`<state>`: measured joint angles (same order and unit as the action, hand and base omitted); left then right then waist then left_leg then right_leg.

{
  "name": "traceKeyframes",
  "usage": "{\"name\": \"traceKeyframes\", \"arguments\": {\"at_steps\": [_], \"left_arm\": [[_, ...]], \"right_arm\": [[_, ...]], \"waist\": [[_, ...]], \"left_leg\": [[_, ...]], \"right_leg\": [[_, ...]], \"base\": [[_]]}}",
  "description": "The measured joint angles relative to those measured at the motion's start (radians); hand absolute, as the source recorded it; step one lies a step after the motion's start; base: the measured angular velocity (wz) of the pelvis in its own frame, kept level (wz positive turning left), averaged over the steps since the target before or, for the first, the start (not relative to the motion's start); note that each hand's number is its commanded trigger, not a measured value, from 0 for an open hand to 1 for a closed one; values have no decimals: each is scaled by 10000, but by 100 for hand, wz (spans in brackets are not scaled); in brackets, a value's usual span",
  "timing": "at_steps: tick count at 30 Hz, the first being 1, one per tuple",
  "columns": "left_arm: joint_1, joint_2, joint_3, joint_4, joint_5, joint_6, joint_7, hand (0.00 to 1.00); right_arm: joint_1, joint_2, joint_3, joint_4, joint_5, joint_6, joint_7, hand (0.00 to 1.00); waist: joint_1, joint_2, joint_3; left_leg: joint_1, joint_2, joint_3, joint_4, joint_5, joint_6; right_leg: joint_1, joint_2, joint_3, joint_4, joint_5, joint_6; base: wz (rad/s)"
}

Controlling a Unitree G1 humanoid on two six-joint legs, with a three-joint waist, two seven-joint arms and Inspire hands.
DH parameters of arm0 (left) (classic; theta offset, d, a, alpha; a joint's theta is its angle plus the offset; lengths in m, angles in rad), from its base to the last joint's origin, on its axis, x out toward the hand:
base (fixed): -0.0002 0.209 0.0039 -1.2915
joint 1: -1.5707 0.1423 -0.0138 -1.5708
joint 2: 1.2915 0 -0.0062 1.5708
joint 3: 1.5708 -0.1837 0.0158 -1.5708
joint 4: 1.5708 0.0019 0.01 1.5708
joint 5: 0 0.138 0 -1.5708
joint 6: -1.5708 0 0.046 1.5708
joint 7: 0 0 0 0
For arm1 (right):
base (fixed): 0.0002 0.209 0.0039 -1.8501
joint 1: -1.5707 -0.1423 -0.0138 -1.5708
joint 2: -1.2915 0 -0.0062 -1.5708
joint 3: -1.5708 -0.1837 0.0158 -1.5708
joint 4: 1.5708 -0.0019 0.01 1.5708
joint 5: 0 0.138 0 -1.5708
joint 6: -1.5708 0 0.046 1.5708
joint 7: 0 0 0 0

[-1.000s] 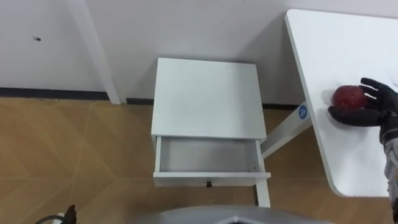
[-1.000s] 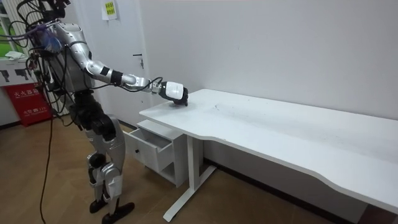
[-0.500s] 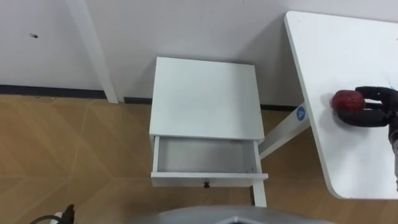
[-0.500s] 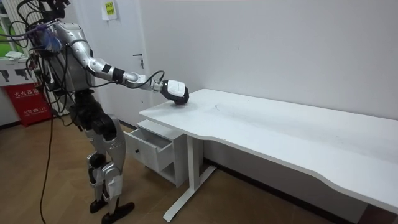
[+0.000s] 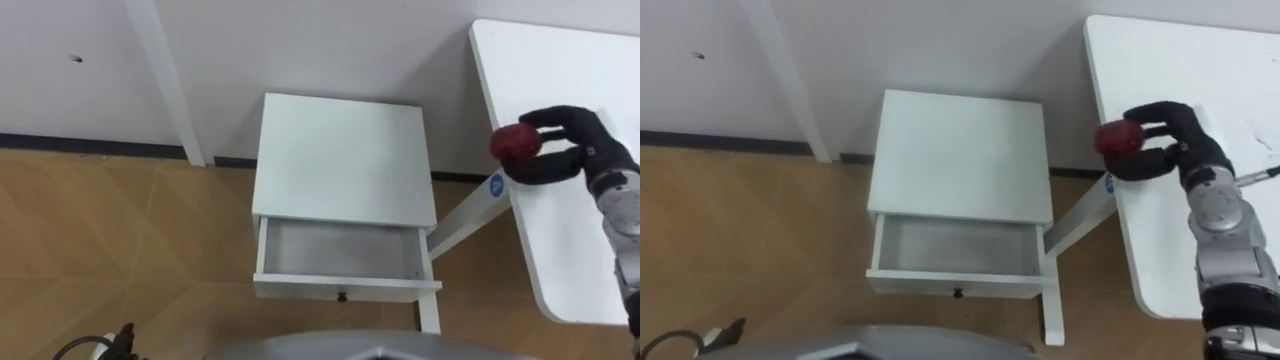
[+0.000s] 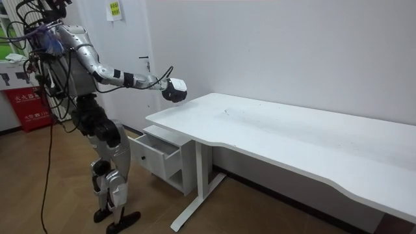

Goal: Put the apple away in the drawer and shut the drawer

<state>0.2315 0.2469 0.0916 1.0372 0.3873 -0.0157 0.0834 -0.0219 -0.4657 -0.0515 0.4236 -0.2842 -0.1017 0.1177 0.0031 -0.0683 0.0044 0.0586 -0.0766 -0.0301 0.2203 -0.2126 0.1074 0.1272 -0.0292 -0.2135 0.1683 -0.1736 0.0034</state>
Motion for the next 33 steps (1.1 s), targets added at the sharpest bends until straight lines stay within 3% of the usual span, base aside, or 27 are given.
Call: {"name": "traceKeyframes", "arguments": {"at_steps": [3,9,14,22,28,29,31,32,33], "left_arm": [[-60,30,7,-113,4,0,3,0],[-25,41,-215,-248,3,-8,2,0],[-24,44,-381,-245,5,-7,5,0],[-11,48,-650,-237,-2,-7,-73,0],[-11,45,-659,-239,2,23,-259,0],[-14,45,-660,-239,4,31,-276,0],[-19,46,-661,-240,4,44,-278,0],[-23,45,-662,-241,4,71,-279,0],[-29,45,-665,-241,5,90,-279,0]], "right_arm": [[25,37,674,-692,-47,17,363,100],[265,414,1140,-1817,-410,76,710,100],[459,1002,1261,-2116,-834,76,1159,100],[629,1212,2021,-1997,-1245,96,1492,100],[646,1217,2280,-2003,-1578,392,1801,100],[645,1218,2281,-2008,-1618,391,1852,77],[645,1218,2281,-2007,-1798,392,1914,49],[645,1219,2281,-2008,-1913,394,1923,21],[645,1219,2281,-2007,-1951,395,1923,0]], "waist": [[167,65,-14],[327,-46,20],[535,-65,12],[589,15,61],[588,26,43],[592,25,42],[593,31,42],[593,33,43],[593,33,42]], "left_leg": [[4,16,-7,-3,4,-6],[-39,-29,-224,-2,3,-4],[-75,-44,-294,9,3,-3],[-133,-50,-320,12,2,-1],[-145,-48,-360,17,2,-2],[-147,-48,-359,16,2,-1],[-146,-50,-359,15,2,-1],[-146,-50,-359,13,2,-1],[-145,-50,-359,10,2,-1]], "right_leg": [[25,-33,-75,-11,0,0],[59,15,-142,-30,0,0],[42,19,-92,-24,0,0],[12,-3,-126,-30,0,0],[18,-39,-281,-22,-1,1],[15,-39,-332,-19,-1,1],[15,-40,-338,-18,-1,1],[14,-40,-339,-18,-1,1],[13,-40,-339,-19,-1,1]], "base": [[4],[10],[4],[0],[2],[0],[0],[0],[0]]}}
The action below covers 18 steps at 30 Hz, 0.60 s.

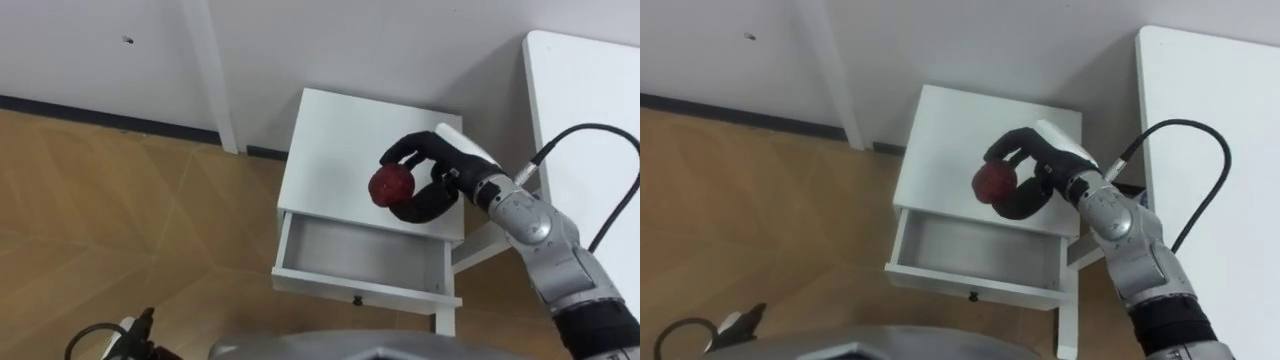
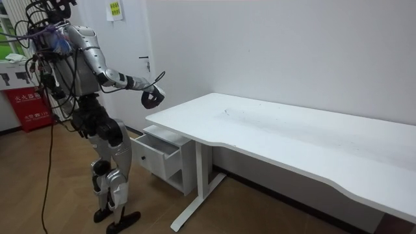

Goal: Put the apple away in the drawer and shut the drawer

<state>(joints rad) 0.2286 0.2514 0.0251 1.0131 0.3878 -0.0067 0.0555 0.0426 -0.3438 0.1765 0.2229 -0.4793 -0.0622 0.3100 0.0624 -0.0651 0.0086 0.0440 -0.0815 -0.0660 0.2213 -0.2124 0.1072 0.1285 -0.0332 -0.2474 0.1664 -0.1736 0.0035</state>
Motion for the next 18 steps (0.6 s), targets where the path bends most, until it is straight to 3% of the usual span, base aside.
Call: {"name": "traceKeyframes", "arguments": {"at_steps": [9,18], "left_arm": [[-223,0,-233,-3,2,69,-5,0],[-269,-38,-304,-115,0,65,-3,0]], "right_arm": [[5,72,10,25,-420,108,90,0],[143,450,11,389,-722,196,116,0]], "waist": [[1,-3,-1],[-1,-49,-6]], "left_leg": [[0,2,-9,-9,0,0],[-23,1,-7,-10,0,0]], "right_leg": [[-2,3,4,-11,0,0],[-22,5,1,-11,0,0]], "base": [[0],[0]]}}
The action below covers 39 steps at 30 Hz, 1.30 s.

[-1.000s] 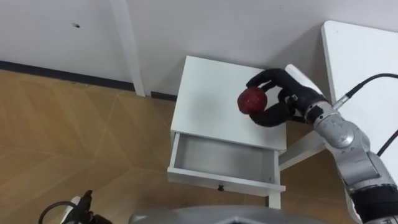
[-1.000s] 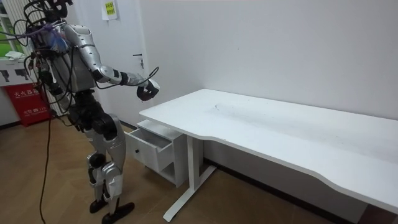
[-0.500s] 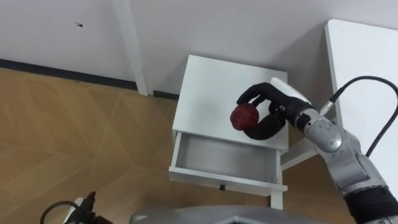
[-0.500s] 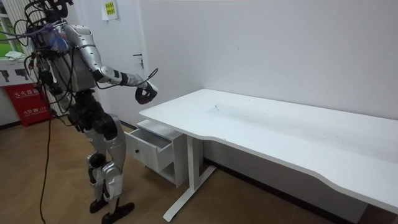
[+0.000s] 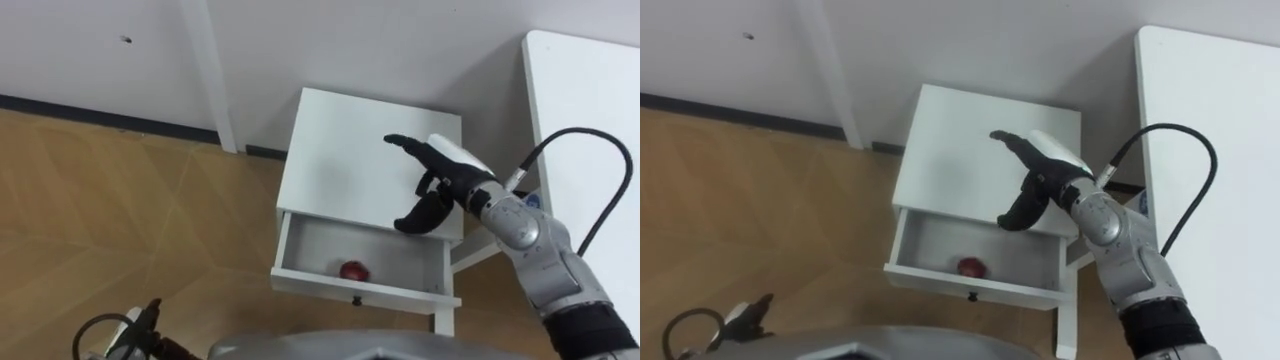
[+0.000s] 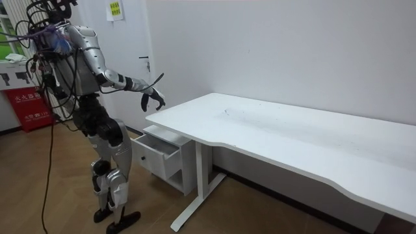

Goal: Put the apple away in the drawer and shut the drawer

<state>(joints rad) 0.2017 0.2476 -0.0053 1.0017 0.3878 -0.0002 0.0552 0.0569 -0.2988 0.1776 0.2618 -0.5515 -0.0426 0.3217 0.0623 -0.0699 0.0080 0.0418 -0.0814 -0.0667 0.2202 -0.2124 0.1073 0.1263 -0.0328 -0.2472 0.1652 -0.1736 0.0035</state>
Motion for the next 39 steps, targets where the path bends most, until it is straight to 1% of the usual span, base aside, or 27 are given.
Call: {"name": "traceKeyframes", "arguments": {"at_steps": [2,6,13,17,19,21,22,23,24,26,27,29,30,32,34,35,38,39], "left_arm": [[1,-9,-1,1,3,0,0,0],[-1,-20,2,-8,64,0,3,0],[16,-37,-15,2,176,0,206,0],[32,-86,2,41,193,0,231,0],[81,-121,4,34,200,0,232,0],[125,-178,17,24,208,0,267,0],[177,-228,22,19,210,-3,367,0],[267,-277,20,21,202,-2,499,0],[308,-292,23,26,197,-1,520,0],[337,-311,40,198,192,17,546,0],[317,-319,60,295,183,18,585,0],[335,-415,418,537,185,24,735,0],[346,-422,459,588,185,25,762,0],[333,-471,590,775,188,27,909,0],[387,-527,626,816,187,115,922,0],[433,-565,626,815,187,183,925,0],[541,-649,640,816,193,314,928,0],[563,-685,662,816,192,361,928,0]], "right_arm": [[45,17,0,95,-25,18,80,0],[148,18,-4,148,-32,16,104,0],[148,58,-8,1435,-2,-8,32,0],[143,69,-36,2383,461,-102,-238,0],[148,75,-36,2849,554,-149,-381,0],[245,102,-95,3448,891,-221,-620,0],[368,164,-195,3715,1155,-225,-766,0],[450,251,-299,4148,1524,-315,-981,0],[468,297,-382,4423,1686,-363,-1054,0],[581,387,-636,5503,2062,-379,-1432,0],[641,416,-738,5724,2140,-391,-1533,0],[783,476,-926,6730,2465,-487,-2096,0],[797,483,-875,6924,2330,-528,-2228,0],[656,717,-945,7587,2363,-759,-2706,0],[510,922,-1217,8113,2486,-781,-2943,0],[482,994,-1238,8300,2571,-766,-3122,0],[509,1115,-1236,8763,3160,-736,-3335,0],[509,1132,-1237,8899,3232,-710,-3377,0]], "waist": [[0,-39,7],[-13,-26,15],[-42,17,16],[-32,81,-22],[-38,112,-15],[-43,127,-47],[-45,124,-60],[-74,154,-56],[-93,150,-67],[-128,143,-73],[-134,144,-73],[-218,145,-72],[-246,145,-74],[-285,121,-107],[-305,138,-103],[-308,157,-119],[-304,186,-107],[-305,208,-120]], "left_leg": [[-11,0,1,3,0,0],[-37,-1,3,16,0,0],[-9,-7,7,24,0,0],[43,-16,85,15,0,0],[34,-14,85,16,0,-1],[36,-14,64,11,-1,-1],[35,-16,64,11,-1,-1],[36,-17,70,11,-1,0],[39,-17,78,11,-1,-1],[40,-17,79,16,-1,-1],[39,-18,78,19,-1,-1],[36,-19,73,19,-4,0],[39,-19,43,20,-4,0],[72,-31,-32,39,-4,1],[201,-33,-41,32,-15,19],[256,-36,-71,32,-26,30],[325,-64,-185,31,-26,32],[356,-65,-188,19,-30,37]], "right_leg": [[-10,1,0,0,0,0],[-36,1,9,3,0,0],[24,4,15,-34,0,0],[127,-28,0,-151,0,0],[119,-17,11,-152,0,0],[119,-7,58,-153,0,0],[121,-9,75,-152,0,0],[123,-6,77,-154,0,0],[127,-6,77,-154,0,0],[136,-23,68,-153,0,0],[140,-28,39,-153,0,0],[145,-32,-2,-153,0,0],[149,-29,6,-151,0,0],[202,-24,16,-150,0,0],[330,-38,-3,-152,0,1],[392,-39,-8,-147,-1,2],[477,-36,29,-151,-1,3],[498,-39,38,-146,-2,3]], "base": [[0],[0],[0],[0],[0],[0],[0],[0],[0],[0],[0],[0],[6],[8],[5],[6],[11],[4]]}}
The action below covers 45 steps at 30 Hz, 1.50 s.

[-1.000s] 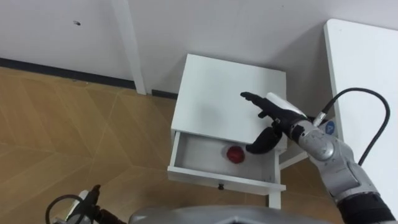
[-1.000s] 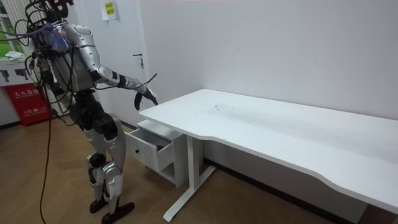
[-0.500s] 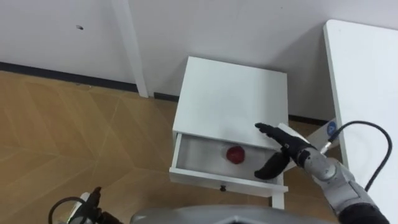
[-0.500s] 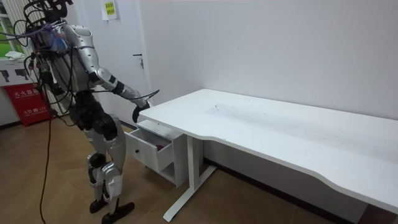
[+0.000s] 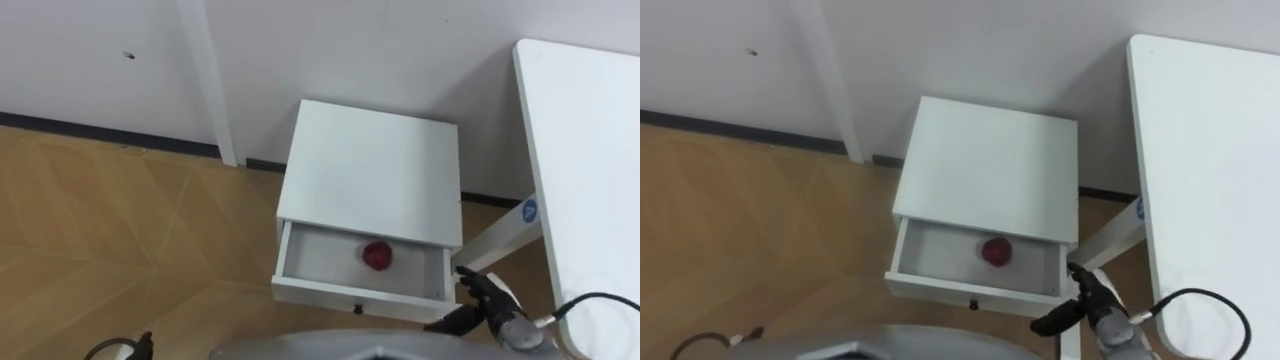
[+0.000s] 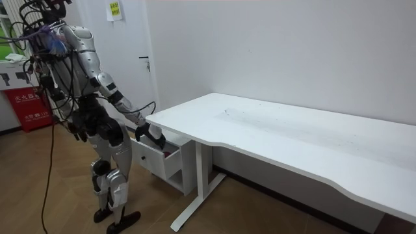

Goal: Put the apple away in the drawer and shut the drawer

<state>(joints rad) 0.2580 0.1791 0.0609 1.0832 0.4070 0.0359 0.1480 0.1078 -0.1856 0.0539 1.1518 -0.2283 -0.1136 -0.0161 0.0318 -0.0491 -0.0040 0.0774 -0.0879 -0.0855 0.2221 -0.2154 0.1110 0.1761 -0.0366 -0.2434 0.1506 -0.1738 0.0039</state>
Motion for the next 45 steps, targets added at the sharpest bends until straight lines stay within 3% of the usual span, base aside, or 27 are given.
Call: {"name": "traceKeyframes", "arguments": {"at_steps": [9,12,13,15,16,17,18,19,20,21,22,23,25,26,28,30,31,32,33,35,38,40,45], "left_arm": [[92,-260,904,65,-28,115,-42,0],[81,-369,1109,77,-19,304,-51,0],[67,-410,1182,79,-24,323,-52,0],[-29,-478,1239,145,-27,327,-60,0],[-186,-487,1193,326,-110,306,-97,0],[-463,-469,1111,627,-268,303,-121,0],[-548,-424,1051,687,-299,305,-117,0],[-660,-305,899,742,-349,295,-109,0],[-805,-178,725,821,-323,293,-108,0],[-893,-91,698,839,-349,277,-111,0],[-1062,45,657,973,-462,315,-88,0],[-1334,105,525,1134,-493,388,-41,0],[-1529,116,550,1134,-525,538,-42,0],[-1455,182,548,1122,-450,736,-41,0],[-1140,269,547,1079,-415,876,-47,0],[-750,315,659,819,-411,872,-66,0],[-440,364,756,740,-408,881,-69,0],[-220,416,791,712,-416,904,-70,0],[-128,414,837,685,-422,919,-75,0],[-105,401,786,589,-492,1045,-59,0],[-339,405,802,529,-521,941,-28,0],[-444,384,890,531,-523,788,-26,0],[-702,332,829,315,-633,413,19,0]], "right_arm": [[40,254,-713,1478,909,364,-270,0],[119,257,-1269,1885,1243,738,-302,0],[175,258,-1447,1888,1253,930,-308,0],[339,238,-1839,1884,1223,1223,-354,0],[320,161,-2147,1874,1218,1418,-376,0],[315,46,-2467,1850,1204,1554,-415,0],[323,15,-2597,1851,1191,1598,-468,0],[297,-33,-2765,1848,1176,1612,-622,0],[318,-78,-2777,1830,1173,1610,-733,0],[249,-83,-2794,1810,1210,1599,-744,0],[221,-102,-2778,1755,1326,1521,-757,0],[275,-170,-2693,1789,1467,1420,-770,0],[337,-302,-2600,1899,1769,1376,-795,0],[402,-328,-2551,1904,1977,1392,-832,0],[508,-405,-2310,1899,2282,1564,-867,0],[535,-435,-2316,1943,2498,1817,-915,0],[545,-425,-2319,2004,2587,1944,-918,0],[551,-426,-2328,2009,2604,2047,-913,0],[563,-427,-2332,2007,2608,2033,-926,0],[437,-400,-2303,1984,2551,1995,-974,0],[10,-410,-2301,1991,2531,1754,-1185,0],[-308,-402,-2296,1921,2536,1550,-1252,0],[-506,-231,-2207,1576,2596,1216,-1136,0]], "waist": [[-98,217,-8],[-315,255,20],[-360,325,6],[-440,334,57],[-567,409,49],[-630,561,114],[-703,602,136],[-808,629,142],[-849,786,118],[-813,765,118],[-884,830,132],[-933,1015,123],[-941,1197,171],[-1058,1182,186],[-1192,1144,187],[-1196,1036,192],[-1206,823,188],[-1163,620,208],[-1129,521,193],[-755,214,131],[-479,-154,69],[-462,-211,68],[-489,-100,74]], "left_leg": [[65,-93,-36,-99,4,42],[76,-114,-34,-75,-20,88],[27,-125,-22,-14,-55,130],[-102,-181,153,188,-181,206],[-348,-183,288,548,-341,265],[-480,-179,396,767,-372,318],[-526,-233,461,867,-387,384],[-651,-336,565,1166,-474,524],[-784,-341,649,1536,-620,642],[-961,-341,770,1729,-650,689],[-1308,-307,768,2133,-709,745],[-1576,-138,725,2365,-739,761],[-1686,80,629,2505,-789,728],[-1674,79,506,2559,-811,718],[-1552,48,343,2599,-872,683],[-1449,-3,157,2548,-882,632],[-1340,-125,-30,2416,-841,533],[-1213,-233,-130,2222,-787,439],[-1140,-276,-154,2071,-742,364],[-866,-317,-140,1278,-464,-103],[-849,-265,-3,754,-297,-386],[-850,-153,76,690,-347,-467],[-715,226,761,406,-180,-177]], "right_leg": [[25,-71,183,-4,-70,110],[59,-87,231,1,-75,117],[28,-118,179,61,-108,168],[-312,-275,99,715,-371,315],[-964,-483,-133,1944,-635,362],[-2034,-797,-190,4081,-653,362],[-2647,-992,-62,5229,-470,364],[-3940,-1239,494,7371,435,431],[-5299,-1273,1155,9257,1831,639],[-6061,-1236,1481,10597,1901,604],[-7491,-1145,1766,13585,1610,439],[-8641,-1089,1741,15706,1286,296],[-9572,-1014,1554,17251,951,297],[-9686,-1126,1607,17476,820,314],[-9088,-1389,1649,16519,755,396],[-7597,-1474,1575,13549,685,547],[-6242,-1447,1517,10959,586,707],[-4916,-1318,1531,8460,527,777],[-4283,-1256,1546,7292,466,817],[-2590,-948,1549,3529,316,863],[-1212,-607,1574,349,747,753],[-1019,-478,1572,-105,778,759],[-976,-204,1497,-156,548,596]], "base": [[0],[3],[-4],[-6],[-12],[-12],[-14],[-15],[-27],[-28],[-9],[8],[16],[24],[29],[25],[30],[26],[10],[-8],[-15],[-13],[3]]}}
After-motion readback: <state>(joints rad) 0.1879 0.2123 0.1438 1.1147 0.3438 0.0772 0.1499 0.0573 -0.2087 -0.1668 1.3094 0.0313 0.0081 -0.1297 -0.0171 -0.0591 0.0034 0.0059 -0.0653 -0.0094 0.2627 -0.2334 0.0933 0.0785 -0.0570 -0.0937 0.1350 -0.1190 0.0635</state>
